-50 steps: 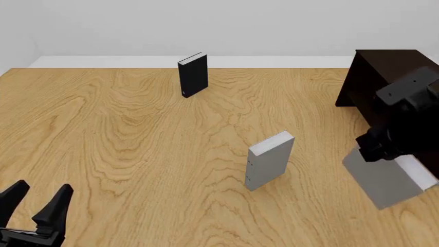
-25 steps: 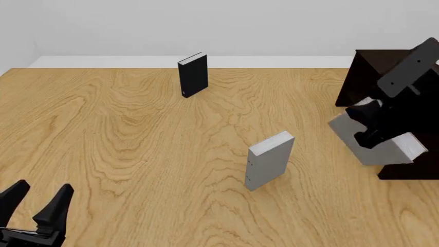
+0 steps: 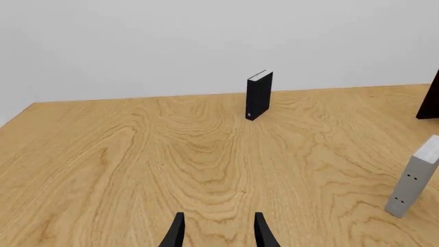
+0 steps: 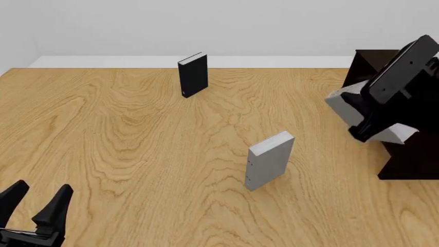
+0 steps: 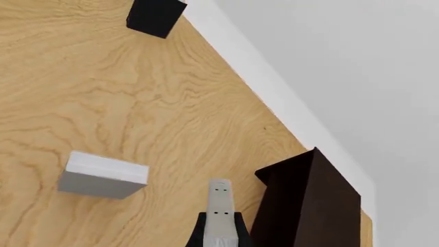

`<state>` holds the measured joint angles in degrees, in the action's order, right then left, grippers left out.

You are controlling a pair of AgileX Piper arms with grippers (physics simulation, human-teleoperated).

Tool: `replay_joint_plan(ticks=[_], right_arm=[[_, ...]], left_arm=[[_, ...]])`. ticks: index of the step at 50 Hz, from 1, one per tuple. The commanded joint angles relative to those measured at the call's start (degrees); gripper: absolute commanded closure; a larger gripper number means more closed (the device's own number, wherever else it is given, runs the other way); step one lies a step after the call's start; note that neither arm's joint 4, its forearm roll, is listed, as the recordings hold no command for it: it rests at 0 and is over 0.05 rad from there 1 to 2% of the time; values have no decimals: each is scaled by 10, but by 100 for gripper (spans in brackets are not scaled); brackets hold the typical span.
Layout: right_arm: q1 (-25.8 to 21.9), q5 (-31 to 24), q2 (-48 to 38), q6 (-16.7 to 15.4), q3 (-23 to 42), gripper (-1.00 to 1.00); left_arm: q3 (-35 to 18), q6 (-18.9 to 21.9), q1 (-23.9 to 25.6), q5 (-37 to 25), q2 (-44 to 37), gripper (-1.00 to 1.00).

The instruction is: Pick up the book on the right and place it on the cabinet shelf.

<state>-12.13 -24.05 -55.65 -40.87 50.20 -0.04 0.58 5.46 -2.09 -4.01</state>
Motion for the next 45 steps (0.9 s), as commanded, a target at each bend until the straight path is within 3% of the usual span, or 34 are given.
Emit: replay_joint_plan(ticks=[1,2,8,10,12,13,14,16,17,18,20,22,23,24,26,28,30,32,34,38,41,43,45], right_arm=[[9,78,-6,-30,-35,100],[-2,80,-8,-19,-36,100],[-2,162,3,-75,-81,100],[6,164,-3,-69,-77,100],[30,214,4,-110,-99,100],[14,190,-6,-97,-94,100],[-4,209,6,-105,-105,100],[23,222,-5,-109,-102,100],[8,218,-11,-125,-119,100],[-3,250,-2,-143,-137,100],[-9,275,1,-155,-151,100],[12,310,-10,-193,-176,100],[12,292,-17,-175,-168,100],[10,322,-11,-186,-178,100],[7,317,-19,-179,-177,100],[14,360,-25,-209,-198,100],[7,355,-34,-207,-201,100],[5,400,-37,-236,-221,100],[3,395,-42,-227,-216,100],[-1,462,-55,-261,-239,100],[-16,495,-58,-268,-244,100],[-27,542,-78,-307,-269,100],[-41,556,-84,-313,-276,100]], left_arm=[[0,-1,0,-3,4,-100],[0,0,0,-4,4,-100],[0,-1,-1,-4,3,-100],[0,-1,-1,-3,3,-100],[0,-1,-1,-1,2,-100],[0,-2,-1,-1,1,-100],[0,-1,0,-1,1,-100],[0,-1,0,-1,1,-100],[0,-2,0,-2,1,-100],[0,-1,1,-3,1,-100],[0,-1,0,-2,1,-100],[0,-1,1,-1,0,-100],[0,-1,1,0,-1,-100],[0,-1,1,0,-1,-100],[0,-1,0,0,-1,-100],[0,-1,1,-2,0,-100],[0,0,1,-2,1,-100],[0,-1,0,-2,1,-100],[0,0,1,-1,1,-100],[0,-1,1,-2,1,-100],[0,-1,2,-2,1,-100],[0,-1,0,-1,0,-100],[0,-1,0,0,0,-100]])
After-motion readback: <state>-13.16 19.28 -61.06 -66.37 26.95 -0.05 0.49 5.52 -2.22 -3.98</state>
